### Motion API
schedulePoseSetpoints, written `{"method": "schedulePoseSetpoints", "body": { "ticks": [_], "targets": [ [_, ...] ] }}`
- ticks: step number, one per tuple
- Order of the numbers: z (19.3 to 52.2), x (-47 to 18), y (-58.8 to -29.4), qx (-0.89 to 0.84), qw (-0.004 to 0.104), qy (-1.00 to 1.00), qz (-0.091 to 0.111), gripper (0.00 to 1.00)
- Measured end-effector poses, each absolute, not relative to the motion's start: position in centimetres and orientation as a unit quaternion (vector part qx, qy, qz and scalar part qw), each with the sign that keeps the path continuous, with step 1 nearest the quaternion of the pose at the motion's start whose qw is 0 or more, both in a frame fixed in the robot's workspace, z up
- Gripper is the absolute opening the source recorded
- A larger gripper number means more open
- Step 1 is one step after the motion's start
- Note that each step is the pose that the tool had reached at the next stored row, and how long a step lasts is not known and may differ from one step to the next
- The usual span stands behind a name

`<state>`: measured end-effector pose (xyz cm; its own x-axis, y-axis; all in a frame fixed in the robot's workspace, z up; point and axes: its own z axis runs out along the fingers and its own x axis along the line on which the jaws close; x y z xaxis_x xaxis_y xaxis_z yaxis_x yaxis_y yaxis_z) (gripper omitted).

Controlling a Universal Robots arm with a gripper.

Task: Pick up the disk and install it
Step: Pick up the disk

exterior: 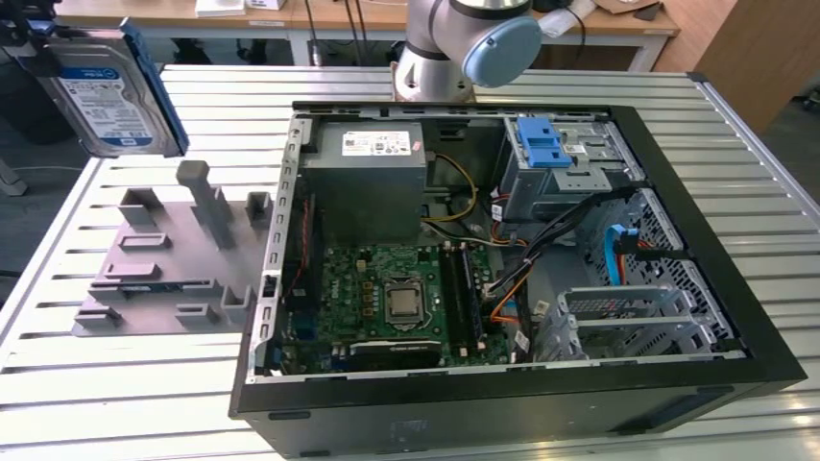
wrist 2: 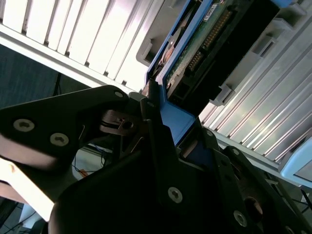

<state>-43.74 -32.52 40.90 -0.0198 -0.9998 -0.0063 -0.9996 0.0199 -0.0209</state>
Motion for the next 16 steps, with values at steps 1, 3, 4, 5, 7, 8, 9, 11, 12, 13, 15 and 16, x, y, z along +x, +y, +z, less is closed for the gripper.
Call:
{"method": "schedulePoseSetpoints", "body": {
  "ticks": [1, 3, 4, 5, 7, 8, 9, 11, 12, 13, 15, 16],
  "targets": [
    [41.0, -43.7, -32.5, -0.700, 0.010, 0.714, -0.005, 0.36],
    [41.2, -43.7, -32.5, -0.700, 0.010, 0.714, -0.005, 0.36],
    [41.4, -43.7, -32.5, -0.700, 0.010, 0.714, -0.005, 0.36],
    [41.5, -43.7, -32.5, -0.700, 0.010, 0.714, -0.005, 0.36],
    [41.7, -43.7, -32.5, -0.700, 0.010, 0.714, -0.005, 0.36],
    [41.8, -43.7, -32.5, -0.700, 0.010, 0.714, -0.005, 0.36],
    [41.9, -43.7, -32.5, -0.700, 0.010, 0.714, -0.005, 0.36],
    [42.2, -43.7, -32.5, -0.700, 0.010, 0.714, -0.005, 0.36],
    [42.3, -43.7, -32.5, -0.700, 0.010, 0.714, -0.005, 0.36],
    [42.4, -43.7, -32.5, -0.700, 0.010, 0.714, -0.005, 0.36],
    [42.6, -43.7, -32.5, -0.700, 0.010, 0.714, -0.005, 0.36],
    [42.7, -43.7, -32.5, -0.700, 0.010, 0.714, -0.005, 0.36]
  ]
}}
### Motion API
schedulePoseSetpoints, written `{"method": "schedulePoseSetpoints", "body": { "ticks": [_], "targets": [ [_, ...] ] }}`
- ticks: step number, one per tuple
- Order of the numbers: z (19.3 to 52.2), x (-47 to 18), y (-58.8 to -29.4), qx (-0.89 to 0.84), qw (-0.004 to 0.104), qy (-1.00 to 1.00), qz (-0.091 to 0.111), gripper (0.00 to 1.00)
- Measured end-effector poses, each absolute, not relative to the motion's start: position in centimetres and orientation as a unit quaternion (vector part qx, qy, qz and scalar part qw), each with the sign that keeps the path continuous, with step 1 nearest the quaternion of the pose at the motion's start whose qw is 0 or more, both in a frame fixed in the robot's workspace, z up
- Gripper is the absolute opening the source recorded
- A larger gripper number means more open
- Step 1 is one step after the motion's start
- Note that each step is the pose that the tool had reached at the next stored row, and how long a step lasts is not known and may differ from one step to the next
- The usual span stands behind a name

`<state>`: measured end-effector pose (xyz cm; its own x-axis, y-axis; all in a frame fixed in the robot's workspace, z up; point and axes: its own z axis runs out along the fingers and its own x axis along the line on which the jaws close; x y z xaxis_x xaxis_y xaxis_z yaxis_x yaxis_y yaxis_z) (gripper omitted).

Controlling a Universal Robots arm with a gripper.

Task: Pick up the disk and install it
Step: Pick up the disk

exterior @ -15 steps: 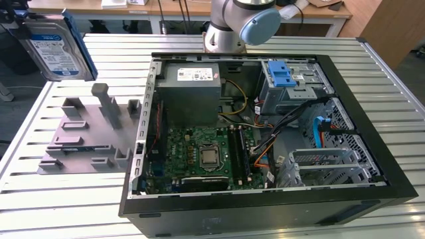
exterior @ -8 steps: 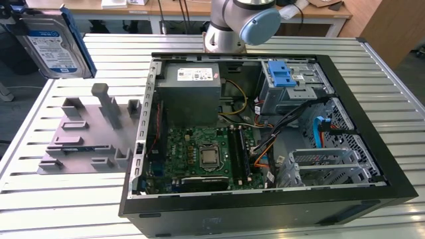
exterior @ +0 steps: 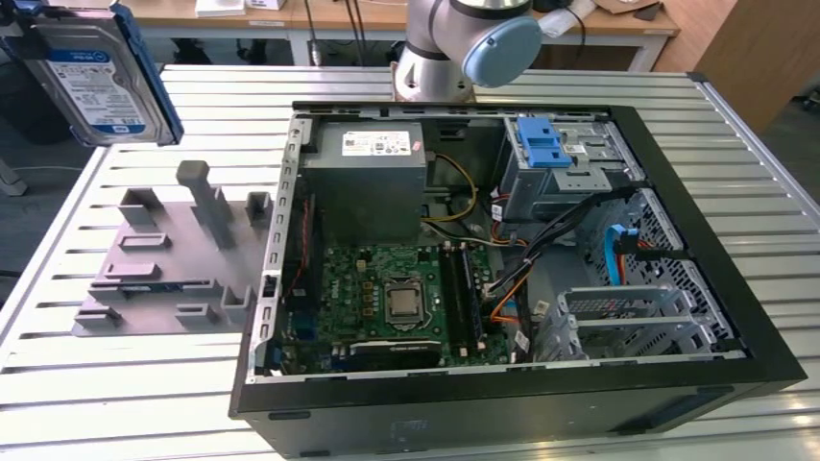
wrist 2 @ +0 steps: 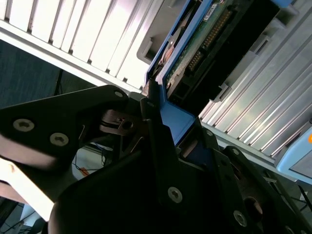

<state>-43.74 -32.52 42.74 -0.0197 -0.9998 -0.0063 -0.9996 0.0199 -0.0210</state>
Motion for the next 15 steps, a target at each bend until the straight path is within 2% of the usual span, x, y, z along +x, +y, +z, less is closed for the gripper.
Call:
{"method": "schedulePoseSetpoints", "body": {
  "ticks": [15],
  "targets": [
    [44.5, -43.7, -32.5, -0.700, 0.010, 0.714, -0.005, 0.36]
  ]
}}
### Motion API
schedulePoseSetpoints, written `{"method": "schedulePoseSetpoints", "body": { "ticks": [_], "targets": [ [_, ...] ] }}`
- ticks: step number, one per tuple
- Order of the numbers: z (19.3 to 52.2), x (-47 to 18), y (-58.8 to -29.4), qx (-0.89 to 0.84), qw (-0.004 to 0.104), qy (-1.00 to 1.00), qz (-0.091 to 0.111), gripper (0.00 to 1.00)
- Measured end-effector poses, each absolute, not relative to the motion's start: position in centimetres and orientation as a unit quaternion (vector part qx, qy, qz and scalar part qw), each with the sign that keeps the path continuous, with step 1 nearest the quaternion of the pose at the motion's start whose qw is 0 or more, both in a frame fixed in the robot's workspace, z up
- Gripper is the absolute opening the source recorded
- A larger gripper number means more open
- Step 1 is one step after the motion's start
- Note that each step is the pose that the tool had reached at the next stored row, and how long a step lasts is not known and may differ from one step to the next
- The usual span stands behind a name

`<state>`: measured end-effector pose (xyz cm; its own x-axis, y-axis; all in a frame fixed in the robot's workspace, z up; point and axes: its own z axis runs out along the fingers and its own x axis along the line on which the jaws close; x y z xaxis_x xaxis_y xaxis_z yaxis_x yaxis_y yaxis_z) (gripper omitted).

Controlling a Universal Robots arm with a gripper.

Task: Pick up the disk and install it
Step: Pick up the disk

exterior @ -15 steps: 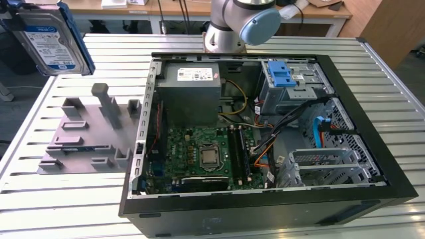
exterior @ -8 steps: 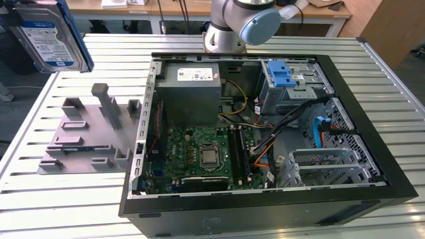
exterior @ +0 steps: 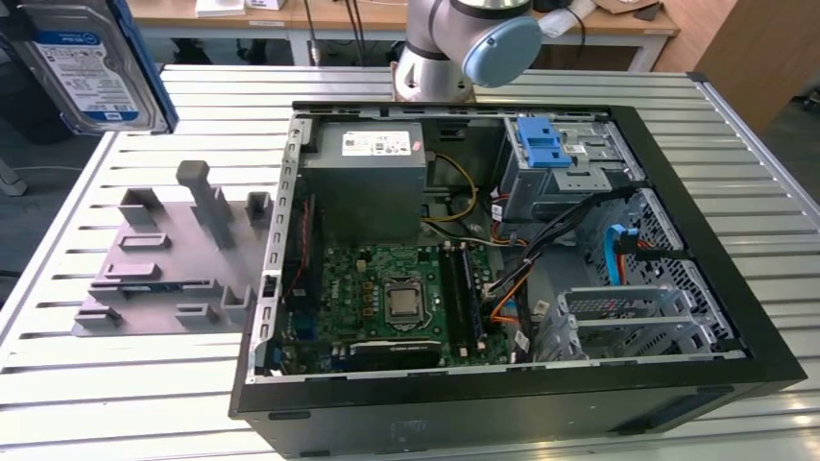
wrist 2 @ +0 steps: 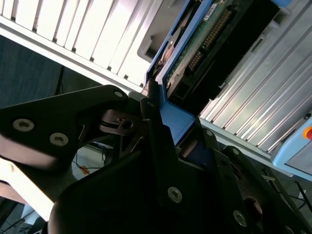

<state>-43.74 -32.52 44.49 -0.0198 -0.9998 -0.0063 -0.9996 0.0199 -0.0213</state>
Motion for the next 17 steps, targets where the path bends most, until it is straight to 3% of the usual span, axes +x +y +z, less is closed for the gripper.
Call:
{"method": "schedulePoseSetpoints", "body": {
  "ticks": [17],
  "targets": [
    [46.6, -43.7, -32.5, -0.700, 0.010, 0.714, -0.006, 0.36]
  ]
}}
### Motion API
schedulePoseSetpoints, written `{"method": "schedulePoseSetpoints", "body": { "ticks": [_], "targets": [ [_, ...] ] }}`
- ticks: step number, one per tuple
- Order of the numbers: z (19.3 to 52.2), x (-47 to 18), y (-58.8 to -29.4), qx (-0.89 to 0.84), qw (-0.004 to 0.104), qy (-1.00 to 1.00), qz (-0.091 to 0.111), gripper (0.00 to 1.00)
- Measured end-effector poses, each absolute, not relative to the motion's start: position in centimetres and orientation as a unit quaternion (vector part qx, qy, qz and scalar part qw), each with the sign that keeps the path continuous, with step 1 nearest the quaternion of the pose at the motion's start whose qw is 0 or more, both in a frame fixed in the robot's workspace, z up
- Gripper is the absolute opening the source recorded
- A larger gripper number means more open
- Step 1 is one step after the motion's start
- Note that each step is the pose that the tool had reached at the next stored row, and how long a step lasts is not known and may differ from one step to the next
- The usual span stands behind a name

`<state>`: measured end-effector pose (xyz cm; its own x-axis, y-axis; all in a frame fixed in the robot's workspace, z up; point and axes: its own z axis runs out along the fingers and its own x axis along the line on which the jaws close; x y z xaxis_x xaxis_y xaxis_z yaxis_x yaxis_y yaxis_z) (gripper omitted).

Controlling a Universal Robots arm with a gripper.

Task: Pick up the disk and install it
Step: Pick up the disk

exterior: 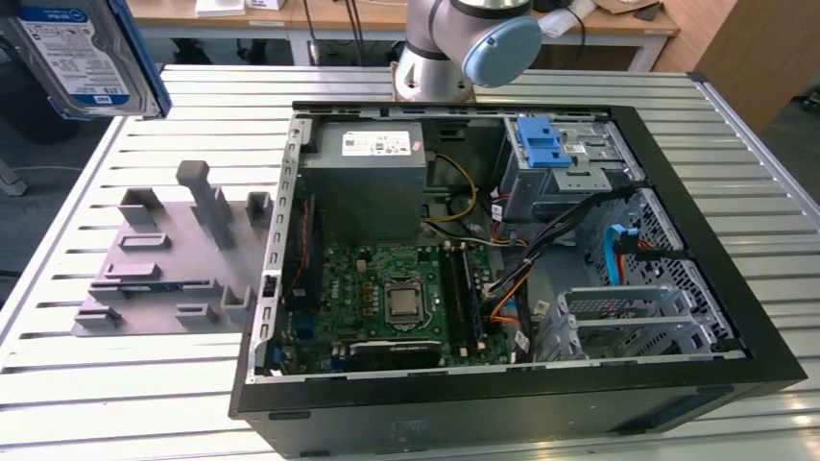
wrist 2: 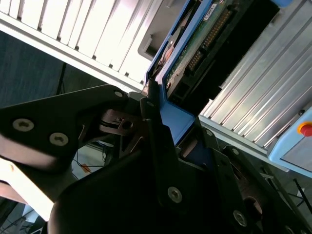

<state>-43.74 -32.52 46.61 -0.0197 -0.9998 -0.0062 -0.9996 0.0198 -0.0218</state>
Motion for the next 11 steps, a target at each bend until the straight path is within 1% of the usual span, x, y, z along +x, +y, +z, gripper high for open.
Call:
{"method": "schedulePoseSetpoints", "body": {
  "ticks": [11],
  "targets": [
    [48.1, -43.7, -32.5, -0.700, 0.010, 0.714, -0.006, 0.36]
  ]
}}
